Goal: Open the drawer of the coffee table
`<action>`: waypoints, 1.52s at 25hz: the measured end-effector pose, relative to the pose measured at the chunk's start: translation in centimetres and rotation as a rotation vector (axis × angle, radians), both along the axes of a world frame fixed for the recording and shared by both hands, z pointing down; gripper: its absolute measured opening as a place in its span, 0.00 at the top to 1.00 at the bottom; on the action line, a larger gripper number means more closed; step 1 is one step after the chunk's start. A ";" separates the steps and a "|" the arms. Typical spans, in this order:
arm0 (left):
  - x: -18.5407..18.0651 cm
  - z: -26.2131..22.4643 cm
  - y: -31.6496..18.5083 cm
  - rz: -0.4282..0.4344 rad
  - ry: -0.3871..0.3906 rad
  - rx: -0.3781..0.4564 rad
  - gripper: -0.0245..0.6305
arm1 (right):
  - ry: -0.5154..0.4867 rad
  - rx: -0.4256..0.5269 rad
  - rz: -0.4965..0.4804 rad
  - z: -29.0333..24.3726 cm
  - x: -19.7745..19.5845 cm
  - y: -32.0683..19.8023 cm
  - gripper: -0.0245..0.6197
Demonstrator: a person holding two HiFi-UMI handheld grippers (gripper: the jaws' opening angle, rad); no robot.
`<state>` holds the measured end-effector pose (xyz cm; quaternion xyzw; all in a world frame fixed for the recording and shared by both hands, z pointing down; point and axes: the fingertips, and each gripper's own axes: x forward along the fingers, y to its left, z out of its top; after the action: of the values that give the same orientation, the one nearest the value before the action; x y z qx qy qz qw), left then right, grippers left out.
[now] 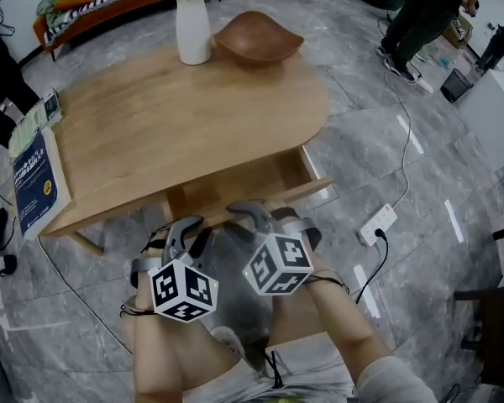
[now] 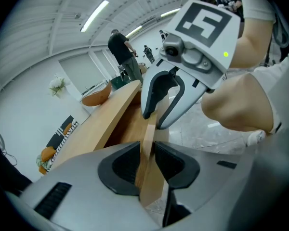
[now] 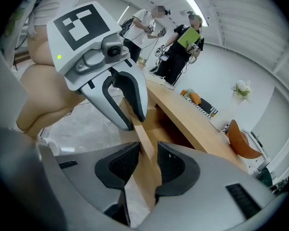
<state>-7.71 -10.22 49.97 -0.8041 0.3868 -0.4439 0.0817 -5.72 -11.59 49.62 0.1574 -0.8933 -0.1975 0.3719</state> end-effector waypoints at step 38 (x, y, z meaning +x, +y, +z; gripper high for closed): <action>1.2 0.1 2.2 0.051 0.046 -0.065 0.82 | -0.017 -0.043 0.012 0.1 1.1 2.1 0.77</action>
<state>-6.49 -8.05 50.10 -0.8260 0.3534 -0.4352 0.0579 -4.61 -9.53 49.75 0.1565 -0.8995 -0.1746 0.3686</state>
